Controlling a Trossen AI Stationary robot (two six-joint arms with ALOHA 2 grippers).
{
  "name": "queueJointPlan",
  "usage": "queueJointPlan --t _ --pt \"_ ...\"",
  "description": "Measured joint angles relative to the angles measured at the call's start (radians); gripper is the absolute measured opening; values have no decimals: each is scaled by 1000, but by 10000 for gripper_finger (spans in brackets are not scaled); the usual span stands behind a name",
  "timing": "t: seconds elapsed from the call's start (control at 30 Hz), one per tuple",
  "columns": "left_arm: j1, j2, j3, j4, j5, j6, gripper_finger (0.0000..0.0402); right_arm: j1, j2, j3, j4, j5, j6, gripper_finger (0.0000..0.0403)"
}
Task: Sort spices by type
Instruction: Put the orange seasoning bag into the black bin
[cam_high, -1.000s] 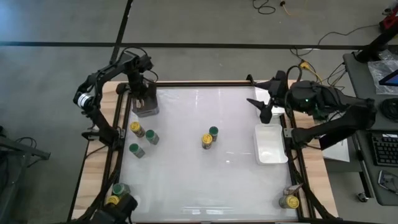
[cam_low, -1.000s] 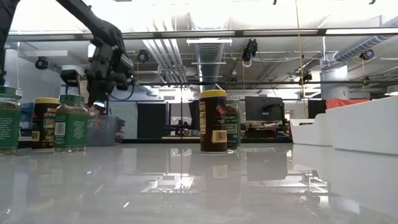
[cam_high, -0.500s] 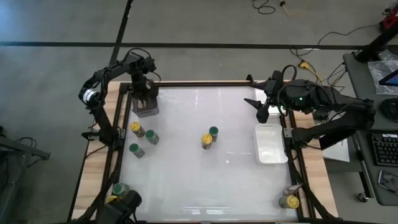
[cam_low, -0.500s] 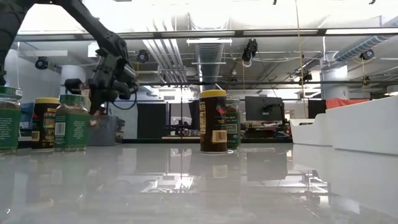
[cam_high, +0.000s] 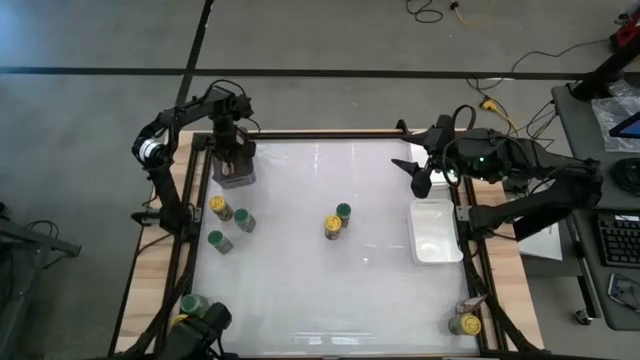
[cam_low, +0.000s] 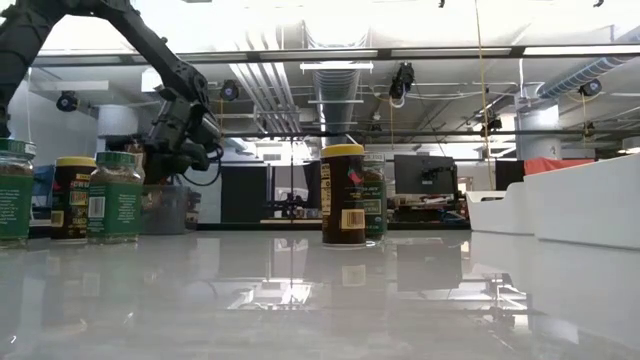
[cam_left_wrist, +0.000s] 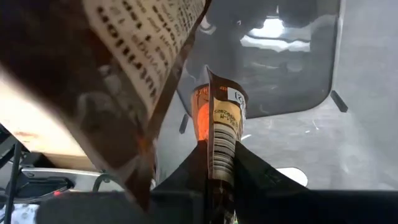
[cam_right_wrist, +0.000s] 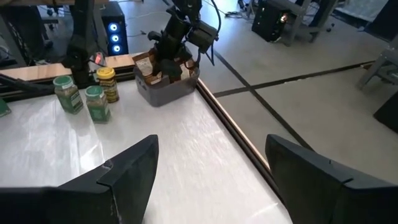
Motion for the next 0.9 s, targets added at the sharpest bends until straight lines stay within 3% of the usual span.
queueJointPlan --t 0.9 --pt "2 6 -1 22 1 21 27 0 0 -2 1 1 21 292"
